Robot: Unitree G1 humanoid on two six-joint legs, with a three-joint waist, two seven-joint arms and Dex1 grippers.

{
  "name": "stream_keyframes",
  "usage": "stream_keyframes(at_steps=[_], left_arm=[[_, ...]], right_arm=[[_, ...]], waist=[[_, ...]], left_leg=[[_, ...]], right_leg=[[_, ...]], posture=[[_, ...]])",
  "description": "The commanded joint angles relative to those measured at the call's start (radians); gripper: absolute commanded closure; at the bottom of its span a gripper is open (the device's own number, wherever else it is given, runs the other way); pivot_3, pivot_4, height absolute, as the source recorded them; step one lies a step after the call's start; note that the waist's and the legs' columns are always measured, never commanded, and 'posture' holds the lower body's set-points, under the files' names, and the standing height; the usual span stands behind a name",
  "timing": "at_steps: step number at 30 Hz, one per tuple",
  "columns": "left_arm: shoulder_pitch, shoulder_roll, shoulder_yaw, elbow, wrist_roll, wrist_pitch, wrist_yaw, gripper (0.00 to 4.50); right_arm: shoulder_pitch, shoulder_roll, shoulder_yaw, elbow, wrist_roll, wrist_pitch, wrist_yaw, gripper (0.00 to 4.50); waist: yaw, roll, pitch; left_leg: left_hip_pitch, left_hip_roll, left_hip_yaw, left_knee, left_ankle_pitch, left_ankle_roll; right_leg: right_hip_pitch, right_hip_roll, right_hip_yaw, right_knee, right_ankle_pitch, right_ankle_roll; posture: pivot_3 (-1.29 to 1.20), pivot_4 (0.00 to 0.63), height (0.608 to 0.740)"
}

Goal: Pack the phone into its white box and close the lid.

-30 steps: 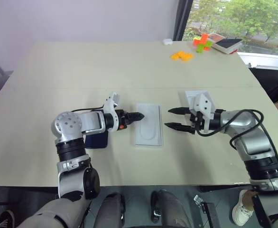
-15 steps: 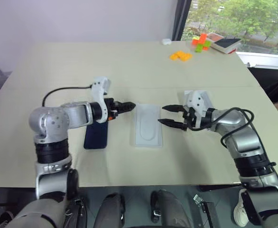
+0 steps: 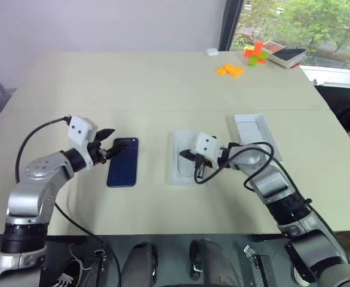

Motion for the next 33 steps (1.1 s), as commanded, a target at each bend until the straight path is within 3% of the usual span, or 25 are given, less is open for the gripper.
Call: stream_keyframes(at_steps=[1, 9, 18, 22, 27, 33], left_arm=[[-0.007, -0.002, 0.06, -0.036, -0.026, -0.036, 0.001, 1.16], [-0.008, -0.009, 0.053, -0.022, 0.012, -0.077, 0.019, 1.16], [-0.028, -0.016, 0.054, -0.025, 0.007, -0.062, 0.037, 1.16], [-0.005, 0.006, 0.058, -0.036, -0.007, -0.046, 0.005, 1.16], [0.012, 0.047, 0.067, -0.046, -0.044, 0.055, -0.005, 1.16], [-0.002, 0.076, 0.107, -0.008, -0.107, 0.217, 0.017, 1.16]], right_arm=[[0.0, -0.034, 0.021, -0.011, -0.037, -0.052, 0.033, 4.47], [0.061, -0.042, 0.03, -0.127, 0.046, 0.011, 0.154, 4.47], [-0.025, -0.008, -0.017, 0.03, -0.037, -0.076, 0.011, 4.47], [-0.027, -0.039, 0.023, 0.085, -0.102, -0.144, 0.014, 4.47], [-0.003, -0.072, 0.07, 0.104, -0.161, -0.2, 0.048, 4.47], [-0.063, 0.031, -0.058, 0.08, -0.028, -0.13, 0.01, 4.47]], waist=[[0.005, 0.0, 0.0], [0.006, 0.0, 0.0], [0.006, 0.0, 0.0], [0.006, 0.0, 0.0], [0.006, 0.0, 0.0], [0.002, 0.0, 0.0]], left_leg=[[0.0, 0.0, 0.0, 0.0, 0.0, 0.0], [0.001, 0.001, -0.001, 0.0, -0.001, 0.001], [0.001, 0.001, 0.0, 0.0, -0.001, 0.001], [0.001, 0.001, 0.0, 0.0, -0.001, 0.001], [0.001, 0.001, 0.0, 0.0, -0.001, 0.001], [0.002, 0.001, -0.001, 0.0, -0.001, 0.001]], right_leg=[[0.0, 0.0, 0.0, 0.0, 0.0, 0.0], [0.0, 0.002, 0.0, 0.001, 0.0, 0.0], [0.0, 0.002, 0.0, 0.002, 0.0, 0.0], [0.0, 0.002, 0.0, 0.002, 0.0, 0.0], [0.0, 0.002, 0.0, 0.001, 0.0, 0.0], [0.001, 0.002, 0.0, 0.002, 0.0, 0.0]], posture=[[0.0, 0.15, 0.74], [0.0, 0.15, 0.74], [0.0, 0.15, 0.74], [0.0, 0.15, 0.74], [0.0, 0.15, 0.74], [0.0, 0.15, 0.74]])
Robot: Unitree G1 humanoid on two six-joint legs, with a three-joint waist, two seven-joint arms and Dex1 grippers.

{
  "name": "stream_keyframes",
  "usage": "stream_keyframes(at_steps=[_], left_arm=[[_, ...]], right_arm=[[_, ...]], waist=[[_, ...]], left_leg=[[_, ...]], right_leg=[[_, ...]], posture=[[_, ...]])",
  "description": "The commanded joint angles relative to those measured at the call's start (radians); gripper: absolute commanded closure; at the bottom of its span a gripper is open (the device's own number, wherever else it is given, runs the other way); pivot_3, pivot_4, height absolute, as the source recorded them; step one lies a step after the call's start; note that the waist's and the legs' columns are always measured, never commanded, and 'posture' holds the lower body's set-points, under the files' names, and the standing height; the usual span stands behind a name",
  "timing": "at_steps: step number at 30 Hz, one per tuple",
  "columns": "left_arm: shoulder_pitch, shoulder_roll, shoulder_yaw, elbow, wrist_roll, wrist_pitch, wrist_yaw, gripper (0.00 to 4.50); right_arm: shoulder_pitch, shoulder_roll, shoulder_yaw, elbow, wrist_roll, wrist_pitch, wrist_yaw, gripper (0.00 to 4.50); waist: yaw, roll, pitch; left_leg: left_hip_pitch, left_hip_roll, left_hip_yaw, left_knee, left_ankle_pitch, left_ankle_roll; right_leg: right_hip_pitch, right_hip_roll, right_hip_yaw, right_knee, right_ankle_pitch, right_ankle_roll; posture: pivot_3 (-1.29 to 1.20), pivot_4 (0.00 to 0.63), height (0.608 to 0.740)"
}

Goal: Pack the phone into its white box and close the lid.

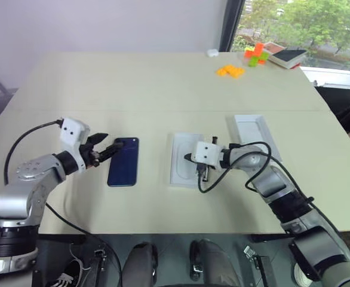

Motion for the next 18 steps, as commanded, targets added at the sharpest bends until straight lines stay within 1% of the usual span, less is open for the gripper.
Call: stream_keyframes(at_steps=[1, 3, 5, 7, 9, 10, 12, 14, 16, 18], left_arm=[[-0.021, 0.018, 0.084, 0.003, -0.083, 0.102, 0.013, 1.16], [-0.028, 0.018, 0.121, 0.006, -0.133, 0.164, 0.02, 1.16], [-0.046, 0.034, 0.156, 0.031, -0.193, 0.291, 0.043, 1.16], [-0.065, 0.04, 0.207, 0.075, -0.249, 0.382, 0.057, 1.16], [-0.076, 0.049, 0.241, 0.125, -0.263, 0.419, 0.069, 1.16], [-0.089, 0.05, 0.264, 0.161, -0.291, 0.471, 0.075, 1.16], [-0.113, 0.064, 0.27, 0.219, -0.313, 0.567, 0.089, 1.16], [-0.143, 0.074, 0.26, 0.268, -0.329, 0.669, 0.101, 1.16], [-0.175, 0.052, 0.264, 0.299, -0.348, 0.729, 0.115, 1.16], [-0.187, 0.037, 0.25, 0.304, -0.336, 0.742, 0.13, 1.16]], right_arm=[[-0.053, 0.051, -0.093, -0.043, 0.101, 0.043, -0.01, 4.47], [-0.07, 0.073, -0.118, -0.067, 0.139, 0.065, -0.008, 4.47], [-0.08, 0.086, -0.123, -0.089, 0.159, 0.084, 0.0, 4.47], [-0.083, 0.096, -0.114, -0.109, 0.166, 0.099, 0.007, 4.47], [-0.085, 0.115, -0.094, -0.123, 0.163, 0.112, 0.003, 4.47], [-0.089, 0.127, -0.073, -0.119, 0.141, 0.1, -0.005, 4.47], [-0.101, 0.156, -0.011, -0.094, 0.076, 0.071, -0.027, 4.47], [-0.126, 0.207, 0.041, -0.057, 0.026, 0.083, -0.061, 4.47], [-0.159, 0.28, 0.062, -0.015, 0.028, 0.152, -0.078, 4.47], [-0.186, 0.327, 0.06, 0.01, 0.044, 0.224, -0.08, 4.47]], waist=[[-0.006, 0.0, 0.0], [-0.013, 0.0, 0.0], [-0.015, 0.0, 0.0], [-0.016, 0.0, 0.0], [-0.018, 0.0, 0.0], [-0.018, 0.0, 0.0], [-0.018, 0.0, 0.0], [-0.019, 0.0, 0.0], [-0.02, 0.0, 0.0], [-0.019, 0.0, 0.0]], left_leg=[[0.0, 0.0, 0.0, 0.0, 0.0, 0.0], [0.0, 0.0, 0.0, 0.0, 0.0, 0.0], [0.0, 0.0, 0.0, 0.0, 0.0, 0.0], [0.0, 0.0, -0.001, 0.0, 0.0, 0.0], [0.0, 0.0, -0.001, 0.0, 0.0, 0.0], [0.0, 0.0, -0.001, 0.0, 0.0, 0.0], [0.0, 0.0, -0.001, 0.0, 0.0, 0.0], [0.0, 0.0, -0.001, 0.0, 0.0, 0.0], [0.0, 0.0, -0.001, 0.0, 0.001, -0.001], [0.0, 0.0, -0.001, 0.0, 0.003, -0.005]], right_leg=[[0.0, 0.0, 0.0, 0.0, 0.0, 0.0], [0.0, 0.0, 0.0, 0.001, 0.0, 0.0], [0.0, 0.0, 0.0, 0.001, 0.0, 0.0], [0.0, 0.0, 0.0, 0.001, 0.0, 0.0], [0.0, 0.0, 0.0, 0.001, 0.0, 0.0], [0.0, 0.0, 0.0, 0.001, 0.0, 0.0], [0.0, 0.0, 0.0, 0.001, 0.0, 0.0], [0.0, 0.0, 0.0, 0.001, 0.0, 0.0], [-0.001, 0.0, 0.0, 0.002, 0.0, 0.0], [-0.001, 0.0, 0.0, 0.003, 0.0, 0.0]], posture=[[0.0, 0.15, 0.74], [0.0, 0.15, 0.74], [0.0, 0.15, 0.74], [0.0, 0.15, 0.74], [0.0, 0.15, 0.74], [0.0, 0.15, 0.74], [0.0, 0.15, 0.74], [0.0, 0.15, 0.74], [0.0, 0.15, 0.74], [0.0, 0.15, 0.74]])
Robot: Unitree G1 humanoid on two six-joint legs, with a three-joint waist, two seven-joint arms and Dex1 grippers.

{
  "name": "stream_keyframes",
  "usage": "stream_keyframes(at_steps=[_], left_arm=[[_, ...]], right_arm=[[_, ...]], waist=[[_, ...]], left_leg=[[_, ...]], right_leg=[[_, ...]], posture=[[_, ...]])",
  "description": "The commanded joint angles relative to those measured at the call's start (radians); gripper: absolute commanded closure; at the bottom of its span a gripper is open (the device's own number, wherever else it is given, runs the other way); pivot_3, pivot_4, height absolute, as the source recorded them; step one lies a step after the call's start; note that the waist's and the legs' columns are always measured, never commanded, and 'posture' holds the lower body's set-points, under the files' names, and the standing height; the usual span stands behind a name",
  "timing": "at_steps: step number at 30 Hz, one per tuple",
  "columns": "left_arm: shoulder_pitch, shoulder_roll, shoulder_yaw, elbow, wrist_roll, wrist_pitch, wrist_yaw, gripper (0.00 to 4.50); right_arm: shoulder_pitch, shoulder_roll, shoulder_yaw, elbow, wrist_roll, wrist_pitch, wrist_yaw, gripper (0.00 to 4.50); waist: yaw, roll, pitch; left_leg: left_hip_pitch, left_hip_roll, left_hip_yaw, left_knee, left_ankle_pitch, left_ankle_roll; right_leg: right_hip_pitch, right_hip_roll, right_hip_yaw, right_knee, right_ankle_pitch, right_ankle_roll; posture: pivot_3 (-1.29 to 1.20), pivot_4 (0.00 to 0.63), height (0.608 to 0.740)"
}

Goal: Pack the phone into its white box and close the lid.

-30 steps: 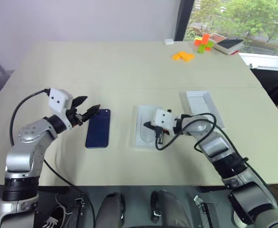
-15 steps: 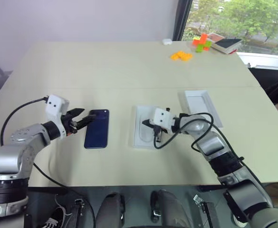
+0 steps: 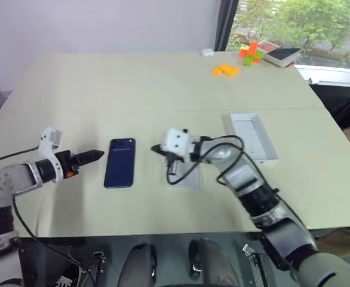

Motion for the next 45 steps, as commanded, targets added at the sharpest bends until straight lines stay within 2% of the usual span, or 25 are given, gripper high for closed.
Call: stream_keyframes(at_steps=[1, 10, 20, 25, 28, 35, 42, 45], left_arm=[[-0.034, -0.007, 0.002, 0.008, -0.011, 0.058, 0.021, 1.16], [-0.049, -0.044, -0.076, 0.05, 0.031, 0.085, 0.023, 1.16], [-0.099, -0.123, -0.109, 0.109, 0.04, 0.115, 0.01, 1.16], [-0.112, -0.162, -0.119, 0.133, 0.044, 0.133, 0.006, 1.16], [-0.152, -0.199, -0.071, 0.165, 0.022, 0.171, 0.013, 1.16], [-0.159, -0.186, -0.102, 0.168, 0.064, 0.135, 0.004, 1.16], [-0.138, -0.182, -0.071, 0.195, 0.066, 0.116, -0.006, 1.16], [-0.125, -0.191, -0.066, 0.205, 0.067, 0.1, -0.007, 1.94]], right_arm=[[-0.07, 0.063, -0.004, 0.012, 0.019, 0.114, -0.007, 4.47], [-0.142, 0.1, 0.087, 0.106, -0.015, 0.335, 0.046, 4.47], [-0.203, 0.19, 0.096, 0.306, -0.063, 0.299, -0.041, 4.47], [-0.211, 0.188, 0.081, 0.324, -0.066, 0.286, -0.045, 4.47], [-0.205, 0.172, 0.078, 0.319, -0.068, 0.281, -0.034, 4.47], [-0.197, 0.159, 0.074, 0.321, -0.074, 0.271, -0.042, 4.47], [-0.191, 0.148, 0.079, 0.318, -0.086, 0.244, -0.042, 4.47], [-0.192, 0.146, 0.076, 0.32, -0.086, 0.238, -0.04, 4.5]], waist=[[0.002, 0.0, 0.0], [0.003, -0.001, -0.001], [0.004, -0.001, -0.001], [0.005, -0.001, -0.002], [0.007, -0.001, -0.002], [0.004, -0.001, -0.002], [0.001, -0.001, -0.002], [-0.001, -0.001, -0.002]], left_leg=[[0.0, 0.0, 0.0, 0.0, 0.001, -0.002], [0.0, -0.001, 0.0, 0.0, 0.002, -0.003], [0.007, -0.002, 0.0, 0.0, 0.001, -0.001], [0.016, -0.002, 0.0, 0.0, 0.001, -0.001], [0.016, -0.003, -0.001, 0.0, 0.001, -0.001], [0.015, -0.003, -0.002, -0.001, 0.001, -0.001], [0.015, -0.003, -0.002, -0.001, 0.001, -0.001], [0.015, -0.003, -0.002, -0.001, 0.001, -0.001]], right_leg=[[0.0, 0.0, 0.0, 0.0, 0.0, 0.0], [0.0, -0.001, 0.001, 0.0, 0.0, 0.0], [0.003, -0.002, 0.001, 0.008, 0.0, -0.001], [0.012, -0.003, 0.002, 0.008, 0.0, -0.001], [0.013, -0.004, 0.002, 0.007, 0.0, -0.001], [0.012, -0.004, 0.002, 0.007, 0.0, -0.001], [0.012, -0.004, 0.002, 0.007, 0.0, -0.001], [0.011, -0.005, 0.002, 0.007, 0.0, -0.001]], posture=[[0.0, 0.15, 0.74], [0.0, 0.15, 0.74], [0.0, 0.15, 0.74], [0.0, 0.15, 0.74], [0.0, 0.15, 0.74], [0.0, 0.15, 0.74], [0.0, 0.15, 0.74], [0.0, 0.15, 0.74]])
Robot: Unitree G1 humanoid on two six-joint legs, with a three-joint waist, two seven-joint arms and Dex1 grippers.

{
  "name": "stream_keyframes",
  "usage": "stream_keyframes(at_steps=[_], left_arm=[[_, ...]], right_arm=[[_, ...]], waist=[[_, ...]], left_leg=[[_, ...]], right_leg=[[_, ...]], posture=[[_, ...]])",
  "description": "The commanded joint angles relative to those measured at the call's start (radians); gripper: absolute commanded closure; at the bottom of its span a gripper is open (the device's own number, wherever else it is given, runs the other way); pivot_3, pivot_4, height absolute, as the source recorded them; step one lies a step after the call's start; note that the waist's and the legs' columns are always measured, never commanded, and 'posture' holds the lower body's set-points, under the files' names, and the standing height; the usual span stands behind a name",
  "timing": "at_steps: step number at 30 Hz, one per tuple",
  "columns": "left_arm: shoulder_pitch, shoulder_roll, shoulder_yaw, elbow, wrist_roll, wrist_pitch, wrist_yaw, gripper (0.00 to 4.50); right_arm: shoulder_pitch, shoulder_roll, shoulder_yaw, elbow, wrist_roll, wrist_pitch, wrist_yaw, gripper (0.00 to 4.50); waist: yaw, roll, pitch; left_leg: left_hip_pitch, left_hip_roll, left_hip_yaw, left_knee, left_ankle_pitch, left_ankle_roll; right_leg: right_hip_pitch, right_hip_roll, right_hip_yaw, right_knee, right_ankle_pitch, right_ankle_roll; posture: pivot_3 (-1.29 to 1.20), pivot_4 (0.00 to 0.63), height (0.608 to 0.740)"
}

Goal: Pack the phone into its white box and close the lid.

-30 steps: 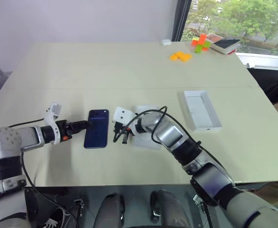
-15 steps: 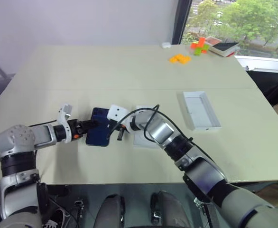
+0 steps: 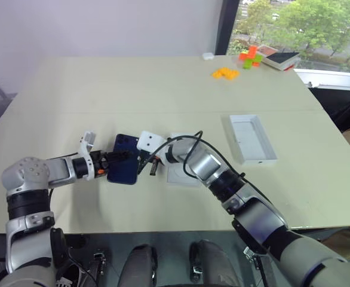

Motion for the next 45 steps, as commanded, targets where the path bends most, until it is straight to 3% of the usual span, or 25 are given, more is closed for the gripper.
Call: stream_keyframes(at_steps=[1, 2, 8, 11, 12, 13, 21, 29, 32, 36, 42, 45], left_arm=[[0.027, -0.015, -0.003, 0.029, 0.011, -0.003, 0.005, 2.43], [0.03, -0.019, 0.003, 0.03, 0.004, 0.0, 0.0, 2.84], [0.048, -0.027, 0.013, 0.049, 0.004, -0.004, -0.004, 2.84], [0.047, -0.035, 0.03, 0.063, 0.0, -0.007, 0.0, 3.75], [0.048, -0.036, 0.029, 0.066, -0.003, -0.006, -0.005, 4.27], [0.048, -0.038, 0.032, 0.069, -0.007, -0.004, -0.005, 4.46], [0.066, -0.023, 0.104, 0.058, -0.086, 0.056, -0.055, 4.46], [0.158, -0.063, 0.175, -0.129, -0.124, -0.109, -0.047, 4.46], [0.209, -0.07, 0.144, -0.216, -0.112, -0.173, -0.057, 4.5], [0.196, -0.079, 0.169, -0.243, -0.179, -0.127, -0.035, 4.5], [0.144, -0.105, 0.214, -0.23, -0.278, -0.048, 0.029, 4.5], [0.114, -0.141, 0.246, -0.202, -0.322, -0.005, 0.097, 4.5]], right_arm=[[0.0, -0.005, -0.005, 0.0, -0.008, -0.013, 0.0, 4.5], [0.0, -0.006, -0.005, -0.001, -0.009, -0.015, 0.0, 4.5], [-0.001, -0.008, -0.008, -0.002, -0.015, -0.028, -0.007, 4.5], [0.002, -0.01, -0.012, -0.007, -0.016, -0.027, -0.006, 4.5], [0.003, -0.011, -0.011, -0.01, -0.017, -0.029, -0.004, 4.5], [0.003, -0.013, -0.009, -0.011, -0.02, -0.033, -0.004, 4.5], [0.005, -0.018, -0.049, -0.04, 0.006, -0.071, -0.009, 4.5], [0.049, 0.017, -0.328, -0.278, 0.357, 0.139, 0.086, 4.5], [0.085, -0.041, -0.318, -0.355, 0.382, 0.167, 0.118, 3.65], [0.134, -0.202, -0.259, -0.5, 0.444, 0.278, 0.248, 1.64], [0.19, -0.441, -0.17, -0.652, 0.445, 0.299, 0.368, 1.64], [0.218, -0.496, -0.157, -0.712, 0.473, 0.357, 0.371, 1.64]], waist=[[-0.001, 0.0, 0.0], [-0.001, 0.0, 0.0], [0.0, 0.0, 0.0], [0.0, 0.0, 0.0], [0.001, 0.0, 0.0], [-0.001, 0.0, 0.0], [-0.004, 0.0, 0.0], [-0.009, 0.001, 0.001], [-0.007, 0.0, 0.001], [0.005, 0.001, 0.001], [0.005, 0.0, 0.002], [0.004, 0.0, 0.002]], left_leg=[[0.0, 0.0, 0.0, 0.0, 0.0, 0.0], [-0.001, 0.0, 0.0, 0.0, 0.0, 0.0], [-0.002, 0.0, 0.001, -0.001, 0.0, 0.0], [-0.002, 0.0, 0.001, -0.001, 0.0, 0.0], [-0.002, 0.0, 0.001, -0.001, 0.0, 0.0], [-0.002, 0.0, 0.001, -0.001, 0.0, 0.0], [-0.003, 0.0, 0.002, -0.003, 0.0, 0.0], [-0.014, 0.001, 0.001, -0.003, 0.001, -0.003], [-0.016, 0.001, 0.001, -0.003, 0.0, 0.0], [-0.018, 0.001, 0.0, -0.004, -0.001, 0.001], [-0.02, 0.001, 0.0, -0.003, -0.003, 0.005], [-0.02, 0.001, 0.0, -0.003, -0.003, 0.006]], right_leg=[[0.0, 0.0, 0.0, 0.0, 0.0, 0.0], [-0.001, 0.0, 0.0, 0.0, 0.0, 0.0], [-0.002, -0.002, 0.0, -0.001, 0.0, 0.0], [-0.002, -0.002, 0.0, -0.001, 0.0, 0.0], [-0.003, -0.002, 0.0, -0.001, 0.0, 0.0], [-0.002, -0.002, 0.0, -0.001, 0.0, 0.0], [-0.004, -0.003, 0.0, -0.002, 0.0, 0.0], [-0.015, -0.002, 0.0, -0.003, 0.0, 0.0], [-0.015, -0.003, -0.001, -0.005, 0.001, -0.001], [-0.015, -0.003, -0.002, -0.009, 0.001, -0.001], [-0.015, -0.002, -0.003, -0.013, 0.001, -0.001], [-0.014, 0.001, -0.004, -0.014, 0.001, 0.0]], posture=[[0.0, 0.15, 0.74], [0.0, 0.15, 0.74], [0.0, 0.15, 0.74], [0.0, 0.15, 0.74], [0.0, 0.15, 0.74], [0.0, 0.15, 0.74], [0.0, 0.15, 0.74], [0.0, 0.15, 0.74], [0.0, 0.15, 0.74], [0.0, 0.15, 0.74], [0.0, 0.15, 0.74], [0.0, 0.15, 0.74]])
